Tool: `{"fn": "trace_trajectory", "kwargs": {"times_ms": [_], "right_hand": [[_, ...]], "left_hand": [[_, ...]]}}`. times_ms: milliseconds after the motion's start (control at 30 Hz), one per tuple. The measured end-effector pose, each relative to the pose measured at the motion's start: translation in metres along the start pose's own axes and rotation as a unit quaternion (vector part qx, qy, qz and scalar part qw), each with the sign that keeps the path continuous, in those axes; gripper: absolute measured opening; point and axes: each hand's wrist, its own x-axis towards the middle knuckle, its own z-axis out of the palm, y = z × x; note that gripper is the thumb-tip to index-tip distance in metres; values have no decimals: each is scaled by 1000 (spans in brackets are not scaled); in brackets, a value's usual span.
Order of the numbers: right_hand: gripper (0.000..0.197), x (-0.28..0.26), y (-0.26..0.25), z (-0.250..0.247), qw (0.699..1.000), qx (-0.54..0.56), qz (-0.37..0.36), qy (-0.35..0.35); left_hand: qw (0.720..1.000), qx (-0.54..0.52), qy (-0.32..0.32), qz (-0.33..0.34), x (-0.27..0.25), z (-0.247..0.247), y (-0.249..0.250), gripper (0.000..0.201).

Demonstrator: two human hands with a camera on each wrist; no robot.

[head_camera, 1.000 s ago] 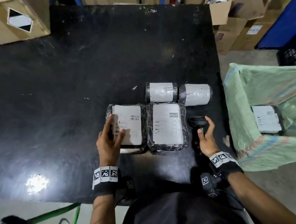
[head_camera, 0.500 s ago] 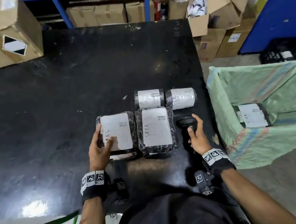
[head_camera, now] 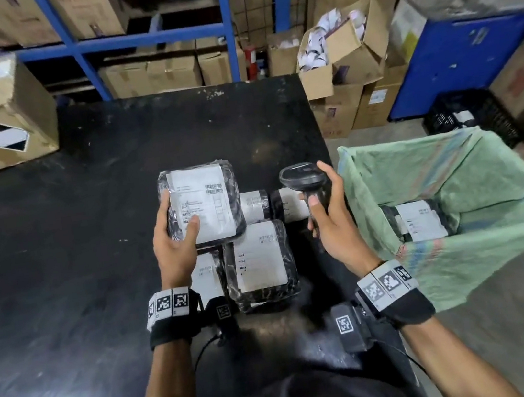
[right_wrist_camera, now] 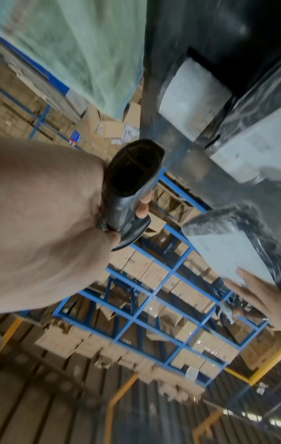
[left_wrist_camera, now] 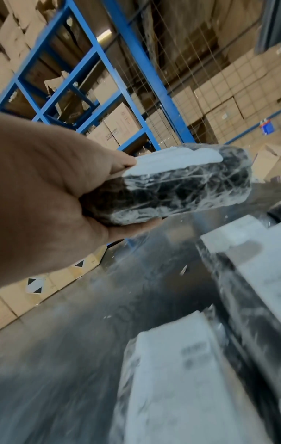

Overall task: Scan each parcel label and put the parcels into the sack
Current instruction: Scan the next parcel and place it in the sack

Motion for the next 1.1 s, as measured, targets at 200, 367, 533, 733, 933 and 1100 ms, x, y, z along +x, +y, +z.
{"fn": "trace_trajectory", "kwargs": {"times_ms": [200,367,533,733,933,1100], "right_hand": [[46,5,-42,1,998,40,-36,10],[41,4,-59,6,996,78,-47,24],[41,-3,-60,3,997,70,-40,21],[41,-12,-63,3,998,49,-28,21],[42,-18,-62,8,999,35,-26,17],[43,-21,-62,8,999,29,-28,18]], "left_hand": [[995,-53,-57,55,27,59,27,66],[991,-119,-54,31,22,100,35,67],[986,-159,-47,-8,-1,126,35,69],[985,-166,-35,-31,-21,132,35,68],[987,-156,-32,-30,-24,132,29,69],[986,-162,-28,-33,-24,130,30,68]]}}
